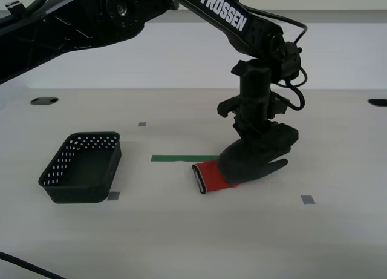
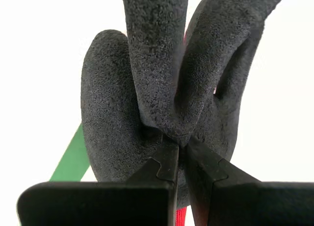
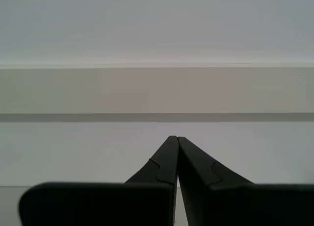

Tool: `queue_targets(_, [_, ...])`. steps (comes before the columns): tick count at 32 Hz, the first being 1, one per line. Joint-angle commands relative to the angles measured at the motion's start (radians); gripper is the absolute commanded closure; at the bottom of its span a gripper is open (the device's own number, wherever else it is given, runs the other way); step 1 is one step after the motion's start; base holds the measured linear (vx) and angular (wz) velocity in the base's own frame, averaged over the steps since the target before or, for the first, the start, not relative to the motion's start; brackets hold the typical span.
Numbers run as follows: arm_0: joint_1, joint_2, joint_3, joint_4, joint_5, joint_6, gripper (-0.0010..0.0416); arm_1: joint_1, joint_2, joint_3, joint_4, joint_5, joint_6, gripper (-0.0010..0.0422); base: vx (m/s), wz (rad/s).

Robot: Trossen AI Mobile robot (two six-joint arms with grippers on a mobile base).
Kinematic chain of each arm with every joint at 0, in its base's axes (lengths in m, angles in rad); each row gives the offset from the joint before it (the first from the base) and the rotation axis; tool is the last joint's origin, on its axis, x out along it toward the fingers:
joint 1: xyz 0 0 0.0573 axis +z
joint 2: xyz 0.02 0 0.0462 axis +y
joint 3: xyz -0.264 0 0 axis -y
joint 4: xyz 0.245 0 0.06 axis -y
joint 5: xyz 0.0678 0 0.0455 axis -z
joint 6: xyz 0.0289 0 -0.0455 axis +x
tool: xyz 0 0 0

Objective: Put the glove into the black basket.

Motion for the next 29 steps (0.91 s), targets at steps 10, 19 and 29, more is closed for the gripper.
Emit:
queue_targets(10, [0.0, 0.0, 0.001, 0.002, 0.002, 0.0, 0.0405, 0.038, -0.158, -0.001, -0.086, -0.027, 0.052, 0.0414, 0.0, 0.0])
queue_targets(19, [0.0, 0.0, 0.001, -0.003, 0.001, 0.0, 0.0405, 0.124, -0.336, -0.012, -0.175, -0.035, 0.062, 0.0413, 0.0, 0.0])
queue_targets(29, [0.0, 0.0, 0.001, -0.008, 0.001, 0.0, 0.0405, 0.268, -0.505, -0.017, -0.282, -0.041, 0.063, 0.0413, 0.0, 0.0])
